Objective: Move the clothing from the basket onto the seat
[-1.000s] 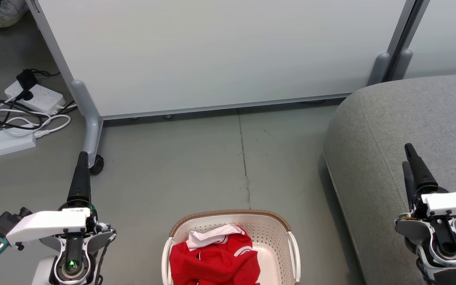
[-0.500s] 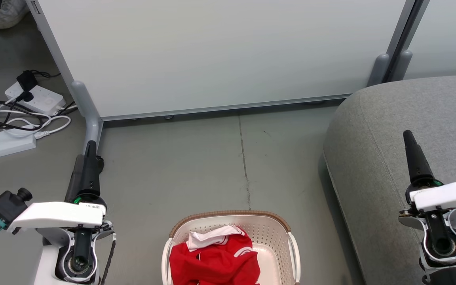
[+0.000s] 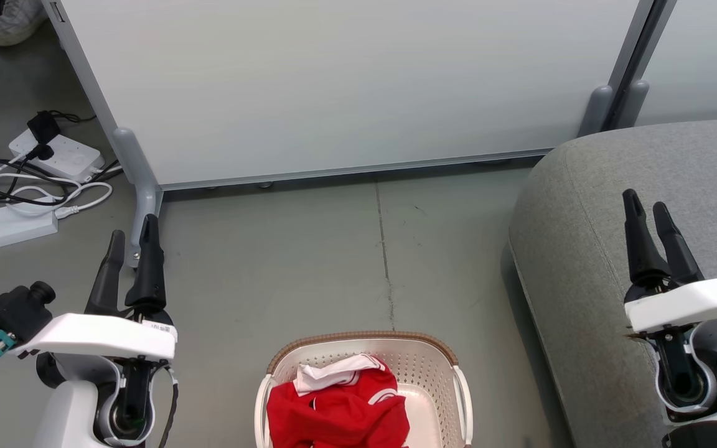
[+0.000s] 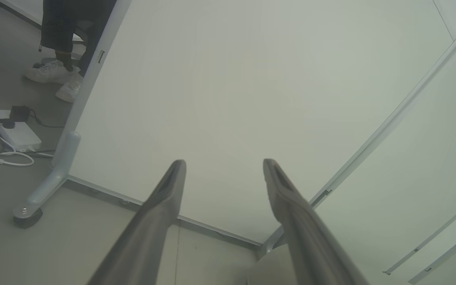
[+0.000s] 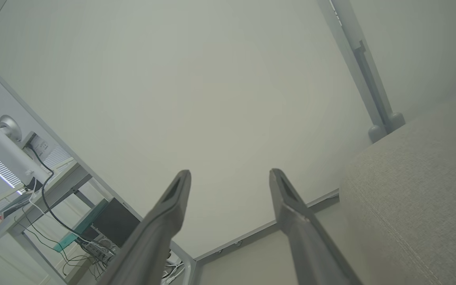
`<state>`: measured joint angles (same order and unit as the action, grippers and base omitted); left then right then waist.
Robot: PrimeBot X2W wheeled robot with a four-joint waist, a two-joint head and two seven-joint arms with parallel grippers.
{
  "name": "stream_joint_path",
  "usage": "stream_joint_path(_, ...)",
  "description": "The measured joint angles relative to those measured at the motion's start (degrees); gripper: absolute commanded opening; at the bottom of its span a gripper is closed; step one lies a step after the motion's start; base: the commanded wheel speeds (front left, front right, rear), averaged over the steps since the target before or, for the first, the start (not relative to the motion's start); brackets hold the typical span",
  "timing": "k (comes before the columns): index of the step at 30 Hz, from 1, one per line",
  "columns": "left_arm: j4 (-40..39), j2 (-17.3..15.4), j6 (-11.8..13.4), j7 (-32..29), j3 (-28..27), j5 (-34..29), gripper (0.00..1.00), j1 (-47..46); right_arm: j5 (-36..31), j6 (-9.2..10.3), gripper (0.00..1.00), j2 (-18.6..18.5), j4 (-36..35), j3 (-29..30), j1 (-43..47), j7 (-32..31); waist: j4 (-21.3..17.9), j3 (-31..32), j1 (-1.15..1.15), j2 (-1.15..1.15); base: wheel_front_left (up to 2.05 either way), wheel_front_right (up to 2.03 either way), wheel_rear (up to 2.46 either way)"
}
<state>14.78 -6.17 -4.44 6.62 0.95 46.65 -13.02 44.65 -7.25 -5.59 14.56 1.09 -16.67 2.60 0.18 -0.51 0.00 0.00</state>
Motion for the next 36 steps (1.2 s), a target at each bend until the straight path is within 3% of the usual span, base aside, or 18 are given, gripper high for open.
stream_joint_path(17, 0.5, -0.9, 1.6, 2.4, 2.3, -12.0, 1.0, 2.1, -13.9, -0.01, 1.0, 0.3, 0.6, -2.9, 1.7, 1.5, 0.2, 0.1, 0.0, 0.0, 0.0, 0.0, 0.0)
stream_joint_path(36, 4.1, -0.7, 2.2, 4.6, 3.4, -20.4, 1.0, 3.3, -23.7, -0.08, 1.0, 1.8, 5.3, -2.3, 3.2, 5.4, 0.1, 0.1, 0.0, 0.0, 0.0, 0.0, 0.0)
